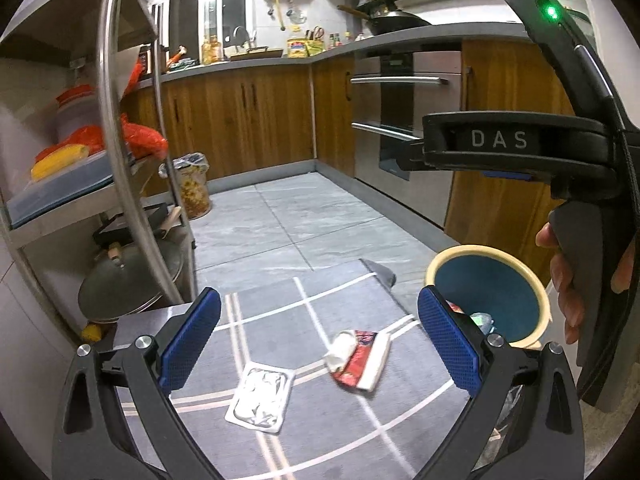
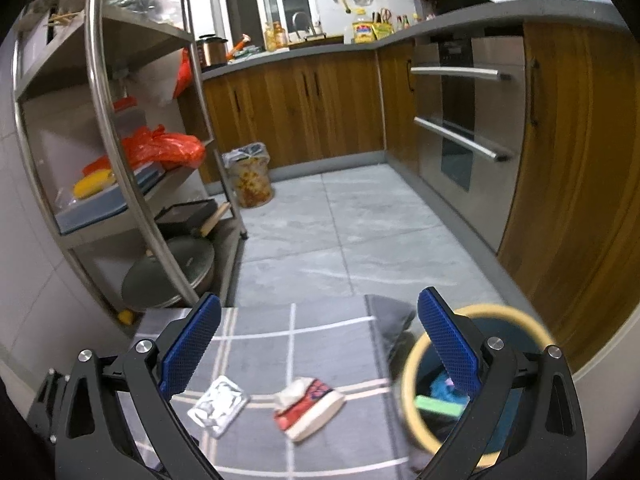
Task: Collect trash
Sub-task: 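Move both grippers back over the foil pack and red-white paper cup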
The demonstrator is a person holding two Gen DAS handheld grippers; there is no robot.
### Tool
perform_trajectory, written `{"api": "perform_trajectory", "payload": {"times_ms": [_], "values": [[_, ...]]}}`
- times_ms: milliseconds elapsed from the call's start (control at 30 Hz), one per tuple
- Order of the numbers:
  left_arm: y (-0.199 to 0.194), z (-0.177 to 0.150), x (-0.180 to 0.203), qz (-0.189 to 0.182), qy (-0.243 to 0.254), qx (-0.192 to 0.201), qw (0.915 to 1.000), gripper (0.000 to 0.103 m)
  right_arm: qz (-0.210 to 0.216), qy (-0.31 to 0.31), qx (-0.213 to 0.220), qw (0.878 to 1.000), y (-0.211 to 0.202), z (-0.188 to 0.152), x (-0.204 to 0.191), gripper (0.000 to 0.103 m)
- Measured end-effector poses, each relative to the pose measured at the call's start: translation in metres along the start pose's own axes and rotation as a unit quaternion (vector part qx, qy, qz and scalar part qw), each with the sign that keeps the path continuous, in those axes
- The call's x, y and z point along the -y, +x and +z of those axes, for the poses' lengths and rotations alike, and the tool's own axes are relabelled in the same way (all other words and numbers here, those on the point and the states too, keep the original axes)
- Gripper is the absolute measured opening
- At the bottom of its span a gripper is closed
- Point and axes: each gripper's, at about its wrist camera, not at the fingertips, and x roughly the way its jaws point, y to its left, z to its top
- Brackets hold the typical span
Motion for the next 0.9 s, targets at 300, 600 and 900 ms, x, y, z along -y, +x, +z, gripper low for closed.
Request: {"api": "perform_trajectory", "payload": {"times_ms": [300, 600, 900], "values": [[0.019, -0.015, -0.038, 0.038, -0.022, -0.027, 0.9987, 0.097, 0.003, 0.011, -0.047, 0.999, 0.032, -0.01, -0.023, 0.098], [0.067, -0.065, -0.079, 0.092, -0.028, -0.134, 0.9864, 0.097, -0.051, 0.013, -0.134, 0.99, 0.094, -0.038, -0.026, 0.098], [0.106, -0.096, -0.075, 0.066, -0.019, -0.196, 0.9781, 0.097, -0.048, 0.059, -0.247, 0.966, 0.156, -0.086, -0.001, 0.098]]}}
